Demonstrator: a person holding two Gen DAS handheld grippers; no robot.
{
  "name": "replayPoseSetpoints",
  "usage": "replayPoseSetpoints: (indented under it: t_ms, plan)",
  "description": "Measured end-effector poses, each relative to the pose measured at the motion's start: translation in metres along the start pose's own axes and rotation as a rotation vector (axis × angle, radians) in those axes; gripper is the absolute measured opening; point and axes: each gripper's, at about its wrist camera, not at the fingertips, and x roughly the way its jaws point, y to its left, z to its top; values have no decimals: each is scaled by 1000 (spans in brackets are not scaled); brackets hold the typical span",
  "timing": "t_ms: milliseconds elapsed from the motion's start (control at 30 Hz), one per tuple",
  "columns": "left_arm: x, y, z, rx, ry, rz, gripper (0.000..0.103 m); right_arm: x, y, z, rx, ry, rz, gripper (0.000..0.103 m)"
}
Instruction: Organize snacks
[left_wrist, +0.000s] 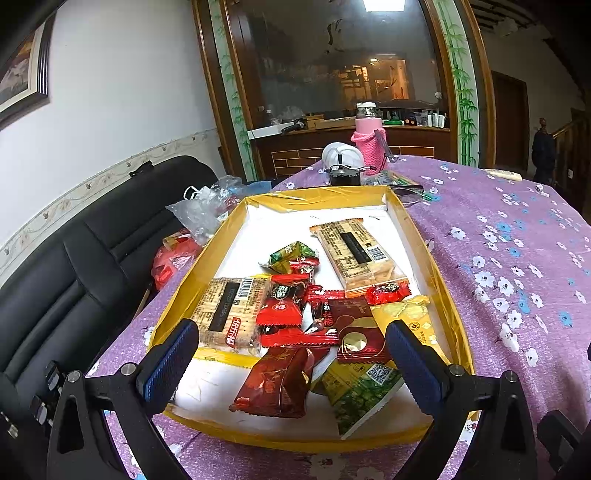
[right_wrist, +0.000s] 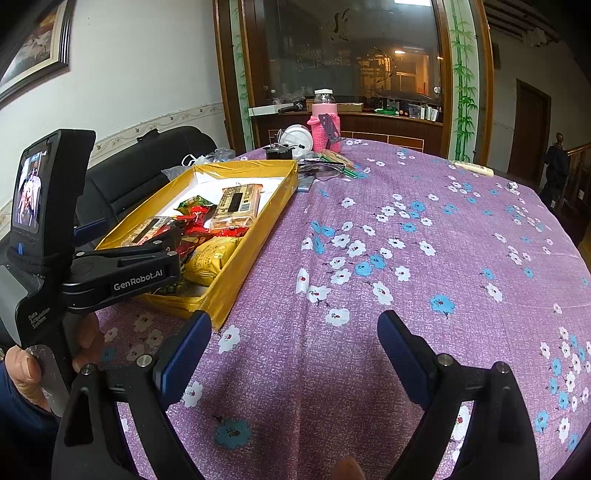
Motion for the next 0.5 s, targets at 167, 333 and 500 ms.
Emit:
replayPoseSetpoints:
  t_ms: [167, 333, 500]
  plan:
    - [0, 0, 0, 2, 1, 0, 102, 0, 0, 0, 0, 0, 0, 91]
    - [1, 1, 0, 1, -3, 4, 102, 0, 0, 0, -1, 1, -1, 91]
    - [1, 1, -1, -1, -4, 6, 102, 1, 0, 0, -6, 2, -2, 91]
